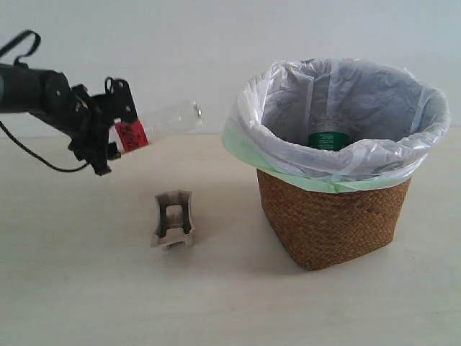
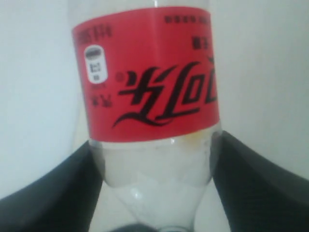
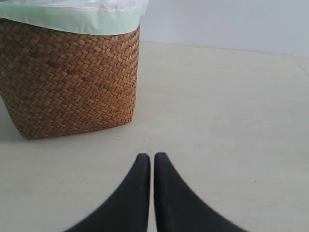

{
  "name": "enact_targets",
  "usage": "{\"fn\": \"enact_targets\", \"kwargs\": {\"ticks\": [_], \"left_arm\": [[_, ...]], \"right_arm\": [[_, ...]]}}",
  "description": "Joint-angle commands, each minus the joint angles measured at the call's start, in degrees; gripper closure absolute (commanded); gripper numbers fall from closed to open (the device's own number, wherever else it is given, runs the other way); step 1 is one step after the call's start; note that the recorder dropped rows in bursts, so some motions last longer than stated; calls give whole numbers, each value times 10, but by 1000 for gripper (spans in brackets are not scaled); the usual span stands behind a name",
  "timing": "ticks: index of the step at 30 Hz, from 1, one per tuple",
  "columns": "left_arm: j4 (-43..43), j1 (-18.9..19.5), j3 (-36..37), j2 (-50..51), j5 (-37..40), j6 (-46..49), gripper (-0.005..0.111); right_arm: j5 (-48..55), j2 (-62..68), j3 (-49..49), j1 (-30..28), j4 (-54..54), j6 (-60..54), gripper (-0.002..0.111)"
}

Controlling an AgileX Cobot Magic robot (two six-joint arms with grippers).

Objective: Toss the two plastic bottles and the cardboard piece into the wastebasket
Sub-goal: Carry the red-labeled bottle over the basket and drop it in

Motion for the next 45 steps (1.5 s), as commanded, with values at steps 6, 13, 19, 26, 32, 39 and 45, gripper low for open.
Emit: {"fn": "enact_targets", "kwargs": {"ticks": [6,13,19,26,32,39,45], "left_arm": [[153,1,0,-220,148,-368,103],[455,1,0,-304,360,-611,103],[485,1,0,-333,464,-569,103],[328,0,18,-334,457,-505,103],[46,-73,41,-310,436,-297,103],[-166,-230,-57,-307,239,-171,101],[-175,-274,-84,-286,109,-210,40]], "right_arm": [[-5,-3,0,-3,-1,0,108],[-5,-3,0,-3,-1,0,108],[-5,-3,0,-3,-1,0,108],[-5,-3,0,-3,-1,0,108],[-5,-3,0,-3,-1,0,108],[-5,-3,0,-3,-1,0,108],[-5,-3,0,-3,-1,0,108]]}}
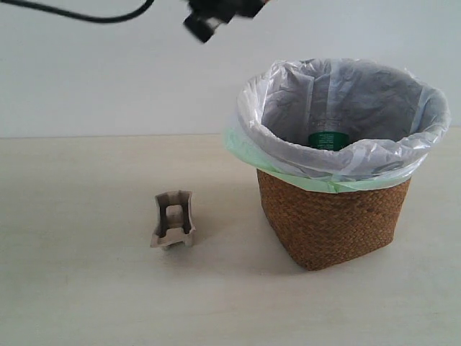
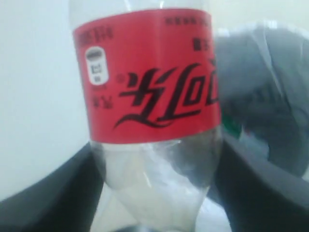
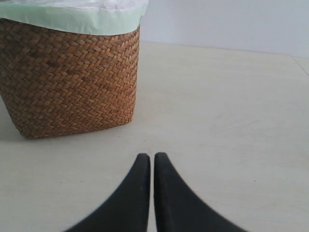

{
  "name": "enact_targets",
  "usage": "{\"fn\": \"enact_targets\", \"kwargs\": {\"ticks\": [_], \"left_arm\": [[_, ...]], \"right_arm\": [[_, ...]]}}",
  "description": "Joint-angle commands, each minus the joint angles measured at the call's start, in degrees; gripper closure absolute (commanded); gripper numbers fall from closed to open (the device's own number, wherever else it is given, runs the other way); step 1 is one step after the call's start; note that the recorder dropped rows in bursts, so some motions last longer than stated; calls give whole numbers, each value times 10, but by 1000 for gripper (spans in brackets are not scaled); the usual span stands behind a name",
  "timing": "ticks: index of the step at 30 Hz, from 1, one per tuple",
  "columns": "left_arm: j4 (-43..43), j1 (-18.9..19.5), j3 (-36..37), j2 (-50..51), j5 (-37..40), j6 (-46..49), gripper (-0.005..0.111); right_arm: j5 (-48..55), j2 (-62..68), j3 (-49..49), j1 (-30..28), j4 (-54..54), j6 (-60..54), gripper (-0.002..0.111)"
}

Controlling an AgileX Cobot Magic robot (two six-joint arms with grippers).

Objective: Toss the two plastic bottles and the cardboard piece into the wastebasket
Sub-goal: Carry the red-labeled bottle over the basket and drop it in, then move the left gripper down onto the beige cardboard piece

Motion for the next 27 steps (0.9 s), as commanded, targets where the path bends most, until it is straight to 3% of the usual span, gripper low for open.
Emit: {"fn": "enact_targets", "kwargs": {"ticks": [1,3,4,20,27], "left_arm": [[17,-6,-6,20,-57,-67,29],[65,-3,-6,32,-39,-120,4],[83,-3,-6,34,-25,-129,-3],[98,-5,-7,42,22,-111,-3],[160,-5,-7,42,97,-133,-3]], "right_arm": [[-5,-3,0,-3,-1,0,108],[-5,-3,0,-3,-1,0,108],[-5,-3,0,-3,-1,0,108],[-5,-3,0,-3,-1,0,108],[-5,-3,0,-3,-1,0,108]]}}
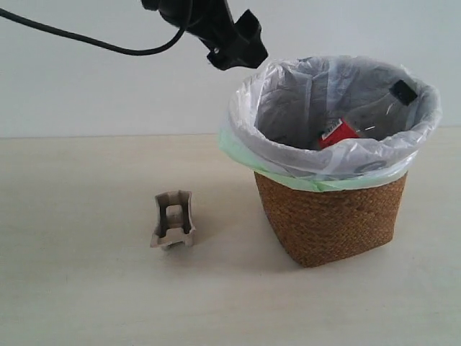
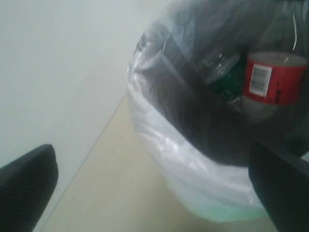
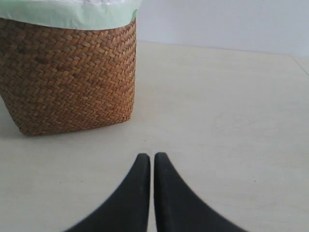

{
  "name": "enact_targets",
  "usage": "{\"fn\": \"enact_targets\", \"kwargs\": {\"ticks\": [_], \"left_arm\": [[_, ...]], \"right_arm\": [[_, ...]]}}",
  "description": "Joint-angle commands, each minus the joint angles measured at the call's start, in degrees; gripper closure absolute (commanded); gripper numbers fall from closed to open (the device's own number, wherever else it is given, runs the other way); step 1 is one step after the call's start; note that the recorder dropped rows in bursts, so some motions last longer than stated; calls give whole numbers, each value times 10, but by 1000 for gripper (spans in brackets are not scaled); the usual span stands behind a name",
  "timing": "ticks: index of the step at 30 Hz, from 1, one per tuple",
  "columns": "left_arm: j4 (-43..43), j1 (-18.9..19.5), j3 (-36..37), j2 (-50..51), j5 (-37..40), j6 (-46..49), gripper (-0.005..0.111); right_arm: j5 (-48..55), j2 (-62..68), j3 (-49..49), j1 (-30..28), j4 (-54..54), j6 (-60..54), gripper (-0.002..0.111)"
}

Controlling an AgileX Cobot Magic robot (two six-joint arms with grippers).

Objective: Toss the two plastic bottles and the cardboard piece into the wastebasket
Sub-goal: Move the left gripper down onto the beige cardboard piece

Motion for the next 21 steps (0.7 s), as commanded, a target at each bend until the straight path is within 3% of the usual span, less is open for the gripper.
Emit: {"fn": "enact_targets", "kwargs": {"ticks": [1,5,11,16,21], "left_arm": [[59,2,-1,-5,59,-30,-3],[106,28,-1,-4,123,-79,-3],[98,118,23,-2,208,-166,-3],[5,173,98,8,188,-196,-3],[-85,177,152,38,105,-176,-3]], "right_arm": [[-5,-3,0,-3,-1,0,108],[-5,-3,0,-3,-1,0,108],[-5,-3,0,-3,-1,0,108],[-5,-3,0,-3,-1,0,108],[-5,-3,0,-3,-1,0,108]]}}
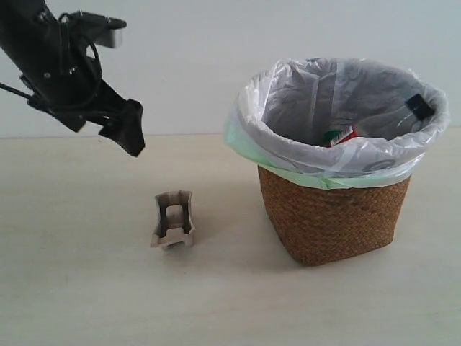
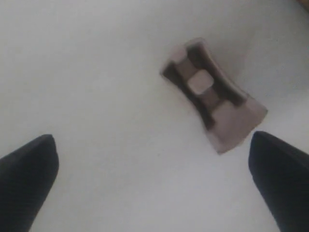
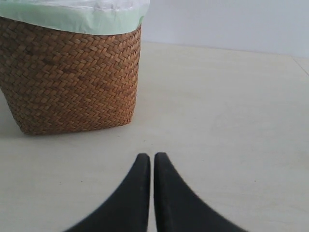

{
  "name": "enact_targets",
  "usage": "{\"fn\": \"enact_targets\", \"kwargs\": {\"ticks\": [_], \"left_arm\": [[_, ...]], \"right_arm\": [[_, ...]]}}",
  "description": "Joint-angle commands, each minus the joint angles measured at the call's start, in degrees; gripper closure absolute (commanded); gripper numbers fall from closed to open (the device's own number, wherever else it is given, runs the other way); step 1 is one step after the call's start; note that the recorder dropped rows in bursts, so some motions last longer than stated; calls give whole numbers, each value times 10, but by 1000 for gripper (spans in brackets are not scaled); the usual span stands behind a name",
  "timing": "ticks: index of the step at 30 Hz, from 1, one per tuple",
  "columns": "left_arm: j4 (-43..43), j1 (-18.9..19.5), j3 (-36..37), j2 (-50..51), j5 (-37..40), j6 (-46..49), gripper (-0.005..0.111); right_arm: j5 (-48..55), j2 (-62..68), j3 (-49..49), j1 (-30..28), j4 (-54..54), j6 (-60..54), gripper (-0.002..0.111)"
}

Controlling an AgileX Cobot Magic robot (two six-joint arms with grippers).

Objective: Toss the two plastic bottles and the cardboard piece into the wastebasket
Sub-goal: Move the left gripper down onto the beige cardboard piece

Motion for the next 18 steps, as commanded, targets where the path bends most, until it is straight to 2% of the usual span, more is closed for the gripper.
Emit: {"fn": "enact_targets", "kwargs": {"ticks": [1,4,15,18], "left_arm": [[-111,2,41,30,-82,18,-3],[-168,2,45,62,-113,33,-3],[-178,-1,45,167,-160,33,-3],[-197,-9,45,179,-172,64,-3]], "right_arm": [[-5,-3,0,-3,-1,0,108],[-5,-3,0,-3,-1,0,108],[-5,-3,0,-3,-1,0,108],[-5,-3,0,-3,-1,0,108]]}}
